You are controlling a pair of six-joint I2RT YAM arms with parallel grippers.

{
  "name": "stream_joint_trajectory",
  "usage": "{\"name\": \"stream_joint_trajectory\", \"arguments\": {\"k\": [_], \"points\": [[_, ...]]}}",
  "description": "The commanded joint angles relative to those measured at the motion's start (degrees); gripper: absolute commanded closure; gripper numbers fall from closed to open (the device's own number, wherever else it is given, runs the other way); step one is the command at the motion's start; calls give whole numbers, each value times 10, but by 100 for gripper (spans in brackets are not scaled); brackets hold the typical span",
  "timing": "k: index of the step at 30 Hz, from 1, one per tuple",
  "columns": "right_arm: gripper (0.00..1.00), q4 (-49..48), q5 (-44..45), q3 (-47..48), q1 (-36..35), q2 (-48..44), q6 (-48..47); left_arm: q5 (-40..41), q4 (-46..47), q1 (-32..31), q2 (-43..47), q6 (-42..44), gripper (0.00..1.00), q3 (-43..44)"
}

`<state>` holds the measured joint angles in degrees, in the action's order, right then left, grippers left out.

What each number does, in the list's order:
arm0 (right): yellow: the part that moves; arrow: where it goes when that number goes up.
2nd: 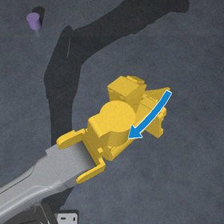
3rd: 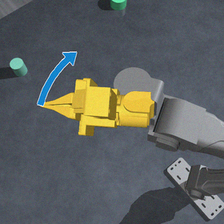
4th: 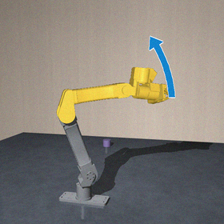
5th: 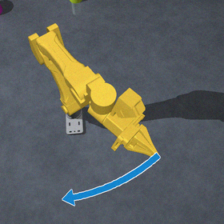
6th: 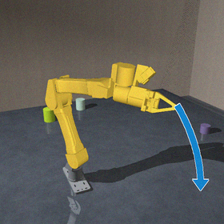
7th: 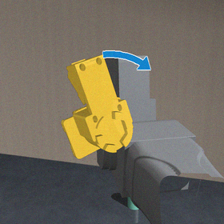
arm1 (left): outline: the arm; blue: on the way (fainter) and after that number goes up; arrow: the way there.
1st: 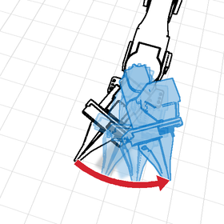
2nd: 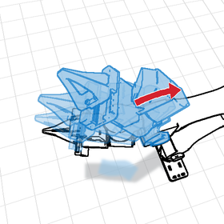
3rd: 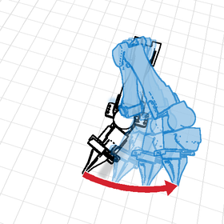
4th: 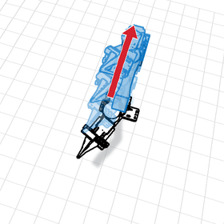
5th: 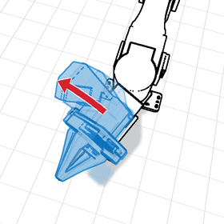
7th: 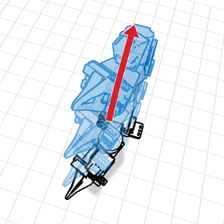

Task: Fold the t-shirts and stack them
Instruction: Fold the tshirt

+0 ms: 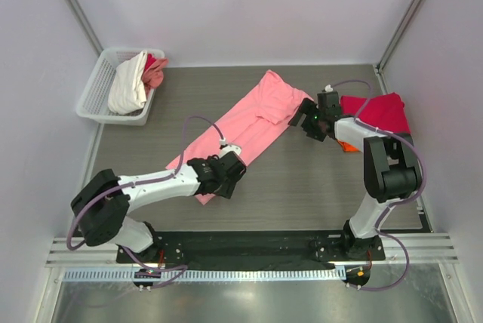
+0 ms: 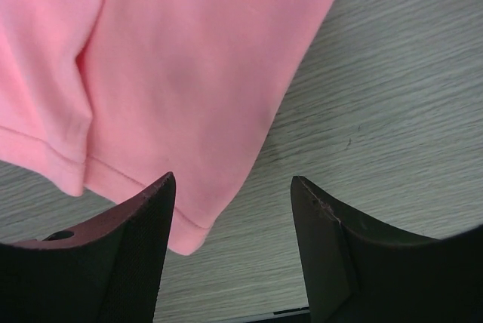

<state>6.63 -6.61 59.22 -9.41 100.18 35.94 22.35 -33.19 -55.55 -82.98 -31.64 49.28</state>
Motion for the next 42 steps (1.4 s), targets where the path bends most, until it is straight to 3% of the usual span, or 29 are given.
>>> {"name": "stream_joint_trajectory", "arguments": {"k": [1, 6, 9, 10, 12, 16, 21, 29, 31, 32, 33, 35, 42], "points": [[11, -58, -1, -11, 1, -34, 6, -40, 14, -1, -27, 21, 36, 8], [11, -87, 9, -38, 2, -52, 9, -47, 3, -1, -67, 12, 39, 16], [10, -101, 16, -48, 3, -57, 11, -52, -1, -1, -107, 10, 59, 24], [10, -101, 19, -51, 3, -57, 17, -56, -5, -1, -115, 8, 76, 30], [10, -111, 15, -58, 5, -56, 19, -60, -17, -1, -131, 4, 100, 37], [10, -116, 20, -63, 6, -55, 24, -77, -23, -12, -126, -21, 100, 50], [10, -114, 34, -67, 19, -53, 39, -111, -16, -89, -140, -68, 100, 132], [10, -130, 13, -79, 47, -49, 52, -136, 20, -216, -285, -120, 100, 324], [10, -137, -4, -79, 48, -38, 56, -105, -14, -231, -303, -120, 91, 381], [10, -153, -14, -78, 49, -32, 57, -91, -40, -236, -302, -120, 82, 387], [10, -159, -22, -77, 49, -19, 60, -79, -49, -236, -297, -120, 67, 387], [11, -170, -38, -64, 50, -2, 70, -41, -70, -225, -265, -113, 55, 360], [15, -147, -53, 26, 48, 90, 116, 33, -114, -168, -171, -85, 43, 226]]}}
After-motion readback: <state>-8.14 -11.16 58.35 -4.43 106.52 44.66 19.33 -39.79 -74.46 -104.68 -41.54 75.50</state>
